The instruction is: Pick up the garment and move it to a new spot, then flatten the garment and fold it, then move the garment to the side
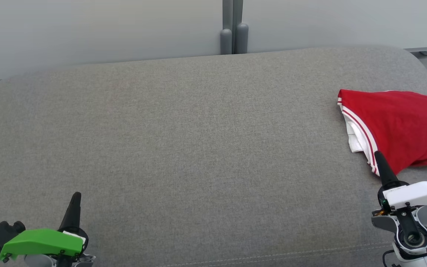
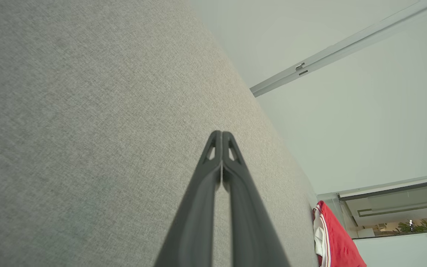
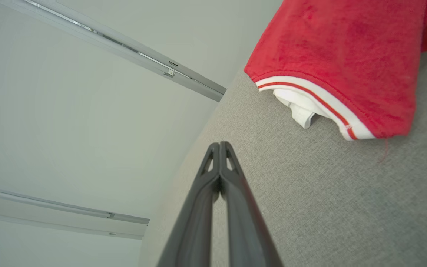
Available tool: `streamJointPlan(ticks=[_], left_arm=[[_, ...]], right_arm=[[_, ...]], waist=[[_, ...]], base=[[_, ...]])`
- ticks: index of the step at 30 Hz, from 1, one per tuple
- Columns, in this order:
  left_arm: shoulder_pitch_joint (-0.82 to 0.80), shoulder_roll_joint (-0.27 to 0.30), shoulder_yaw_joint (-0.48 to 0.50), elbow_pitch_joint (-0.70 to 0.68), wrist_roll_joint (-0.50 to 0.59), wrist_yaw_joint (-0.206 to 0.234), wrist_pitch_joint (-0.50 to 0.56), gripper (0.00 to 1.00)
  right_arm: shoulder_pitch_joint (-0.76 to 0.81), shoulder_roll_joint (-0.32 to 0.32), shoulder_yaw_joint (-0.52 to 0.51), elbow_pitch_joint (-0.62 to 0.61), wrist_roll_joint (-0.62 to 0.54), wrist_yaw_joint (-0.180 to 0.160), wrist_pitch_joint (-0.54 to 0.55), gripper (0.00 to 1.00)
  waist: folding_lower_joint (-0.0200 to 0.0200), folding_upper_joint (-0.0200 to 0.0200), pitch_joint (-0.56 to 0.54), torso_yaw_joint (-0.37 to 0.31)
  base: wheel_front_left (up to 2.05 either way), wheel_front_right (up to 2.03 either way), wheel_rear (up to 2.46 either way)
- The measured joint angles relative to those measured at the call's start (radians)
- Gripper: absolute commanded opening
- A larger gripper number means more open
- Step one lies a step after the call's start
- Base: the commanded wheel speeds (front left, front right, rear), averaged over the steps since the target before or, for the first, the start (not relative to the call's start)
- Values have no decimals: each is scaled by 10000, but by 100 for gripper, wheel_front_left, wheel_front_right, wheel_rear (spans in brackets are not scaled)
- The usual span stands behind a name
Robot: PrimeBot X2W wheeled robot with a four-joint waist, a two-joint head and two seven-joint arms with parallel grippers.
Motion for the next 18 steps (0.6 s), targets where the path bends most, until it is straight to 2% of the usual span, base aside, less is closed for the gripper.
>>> streamJointPlan(ticks=[18], left_arm=[[-217, -454, 694, 117, -1758, -439, 598, 0]], right_arm=[[-10, 581, -842, 77, 1918, 430, 575, 0]], waist=[[0, 0, -120, -53]], base=[[0, 0, 0]])
